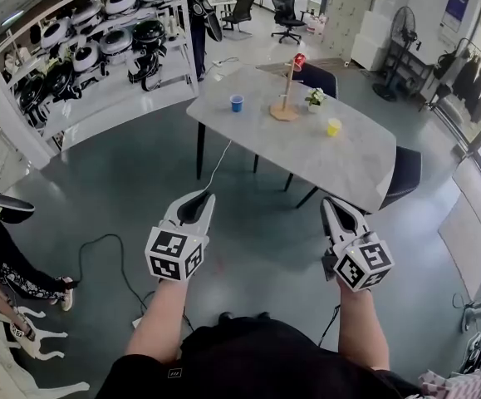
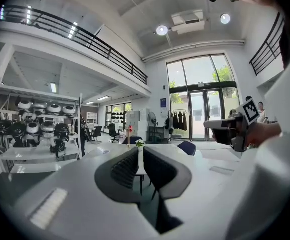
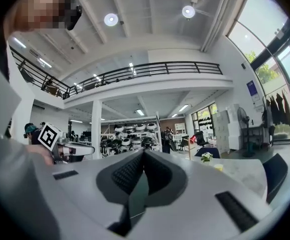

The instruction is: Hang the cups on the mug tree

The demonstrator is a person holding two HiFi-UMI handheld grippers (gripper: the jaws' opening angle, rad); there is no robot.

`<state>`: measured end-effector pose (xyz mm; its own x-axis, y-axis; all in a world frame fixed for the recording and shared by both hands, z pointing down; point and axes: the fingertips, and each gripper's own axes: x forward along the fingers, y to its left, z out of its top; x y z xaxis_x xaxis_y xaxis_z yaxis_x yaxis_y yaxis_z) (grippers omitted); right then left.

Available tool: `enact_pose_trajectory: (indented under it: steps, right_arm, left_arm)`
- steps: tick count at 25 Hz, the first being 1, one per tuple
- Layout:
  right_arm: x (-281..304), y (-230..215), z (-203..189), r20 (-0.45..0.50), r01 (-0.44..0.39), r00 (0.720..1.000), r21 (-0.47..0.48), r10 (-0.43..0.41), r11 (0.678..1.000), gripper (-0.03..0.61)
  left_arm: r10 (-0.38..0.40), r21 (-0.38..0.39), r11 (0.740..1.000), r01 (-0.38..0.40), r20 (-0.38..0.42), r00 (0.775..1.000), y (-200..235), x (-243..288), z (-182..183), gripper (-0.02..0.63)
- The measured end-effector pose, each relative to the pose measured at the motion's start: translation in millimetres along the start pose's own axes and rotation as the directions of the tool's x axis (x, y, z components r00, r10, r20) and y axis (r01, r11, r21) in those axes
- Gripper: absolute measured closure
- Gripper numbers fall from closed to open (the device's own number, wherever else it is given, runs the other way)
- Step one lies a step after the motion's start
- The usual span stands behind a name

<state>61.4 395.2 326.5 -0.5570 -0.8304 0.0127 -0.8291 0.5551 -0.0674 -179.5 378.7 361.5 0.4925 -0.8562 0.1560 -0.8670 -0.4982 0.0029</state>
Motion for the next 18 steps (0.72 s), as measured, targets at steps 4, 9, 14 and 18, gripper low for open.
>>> enact_pose_trajectory:
  steps: [4,9,14,18]
  right_arm:
    - [1,-1,-3,0.018,-0.024,1.000,0.063,0.023,0.998,0.545]
    - [-4,-11,-13,-0.016,0.002,1.000,0.095,-0.001,0.995,0.403]
    - [-13,-23,-23,-0.042,0.011,0.999,0.109,-0.007,0.994,0.320]
    - [-18,-36,-31,-0.054,0.018,0.998,0.108,-0.013,0.994,0.287]
  left_arm:
    - [-0.026,-0.013,1.000,0.025,-0.026,0.999,-1,5,-7,0.419]
    - [-0.043,-0.019,0.999,0.043,-0.022,0.999,-7,8,-7,0.400]
    - [-0.030,-0.030,0.999,0.029,-0.025,0.999,-12,13,-9,0.363]
    - [-0.038,-0.024,0.999,0.037,-0.037,0.999,-21,23,-12,0.334]
